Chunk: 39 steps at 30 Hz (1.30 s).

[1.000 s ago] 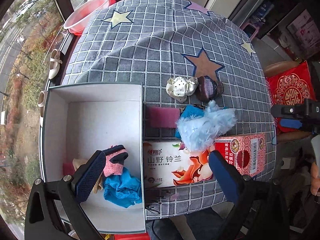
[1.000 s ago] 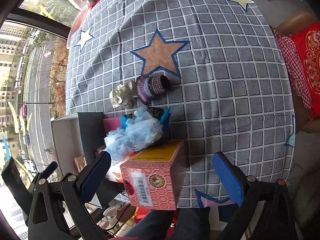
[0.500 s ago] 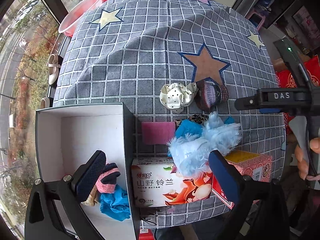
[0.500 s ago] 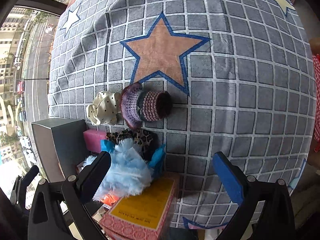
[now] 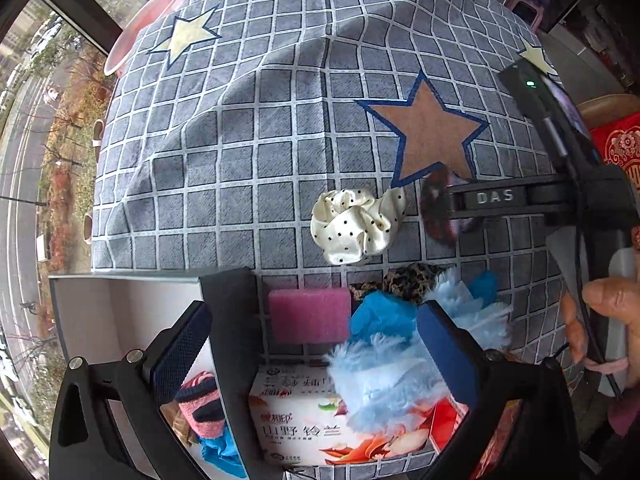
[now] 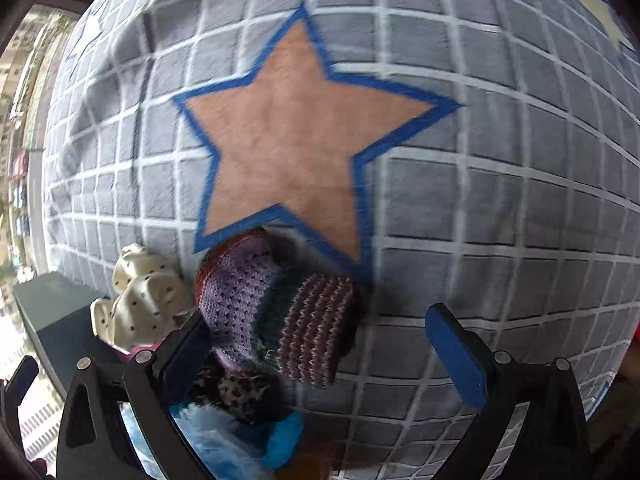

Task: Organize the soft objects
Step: 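Grasp the cream polka-dot scrunchie with the left tool while the right tool grasps the purple knit item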

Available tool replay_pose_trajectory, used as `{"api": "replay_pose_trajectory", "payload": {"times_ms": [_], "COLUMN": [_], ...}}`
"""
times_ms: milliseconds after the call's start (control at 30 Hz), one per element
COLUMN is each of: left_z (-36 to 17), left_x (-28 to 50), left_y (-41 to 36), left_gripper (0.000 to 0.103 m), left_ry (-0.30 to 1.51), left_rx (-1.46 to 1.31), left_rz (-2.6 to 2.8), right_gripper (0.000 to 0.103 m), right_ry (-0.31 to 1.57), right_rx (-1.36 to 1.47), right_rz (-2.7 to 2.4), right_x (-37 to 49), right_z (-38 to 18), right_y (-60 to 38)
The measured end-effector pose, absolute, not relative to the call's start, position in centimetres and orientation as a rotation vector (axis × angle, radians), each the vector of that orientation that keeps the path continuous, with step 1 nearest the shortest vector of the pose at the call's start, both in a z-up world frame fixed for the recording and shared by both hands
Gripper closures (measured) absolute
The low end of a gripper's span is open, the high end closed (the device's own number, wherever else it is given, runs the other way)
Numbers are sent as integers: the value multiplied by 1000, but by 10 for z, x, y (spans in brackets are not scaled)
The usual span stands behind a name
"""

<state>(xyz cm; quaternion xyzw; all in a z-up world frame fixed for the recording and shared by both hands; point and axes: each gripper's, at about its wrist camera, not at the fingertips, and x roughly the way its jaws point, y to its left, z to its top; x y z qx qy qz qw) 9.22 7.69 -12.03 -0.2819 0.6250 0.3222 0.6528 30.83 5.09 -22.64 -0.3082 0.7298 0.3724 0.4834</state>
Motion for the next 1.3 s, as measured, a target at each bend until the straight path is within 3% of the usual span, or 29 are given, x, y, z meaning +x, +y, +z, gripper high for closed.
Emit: {"api": "replay_pose_trajectory", "payload": {"times_ms": [167, 300, 800, 933, 1300], "left_z": [-154, -178, -248, -250, -253], "left_x": [120, 133, 155, 162, 173], "left_y": [92, 104, 115, 114, 119], "left_gripper": [1, 1, 1, 0, 0], "left_ry": [1459, 1482, 1602, 1603, 1622], "left_rx": [-673, -744, -862, -843, -863], "left_rz": [697, 677, 683, 692, 695], "right_gripper": [1, 0, 0, 0, 0], "right_ry": [1742, 1817, 1740, 1691, 1656], "right_rx": [-666, -508, -706, -812, -762], "right_rz": [730, 716, 768, 758, 749], "right_x": [372, 400, 347, 325, 337], "right_z": [-227, -227, -255, -259, -244], "right_y": [14, -12, 24, 37, 38]}}
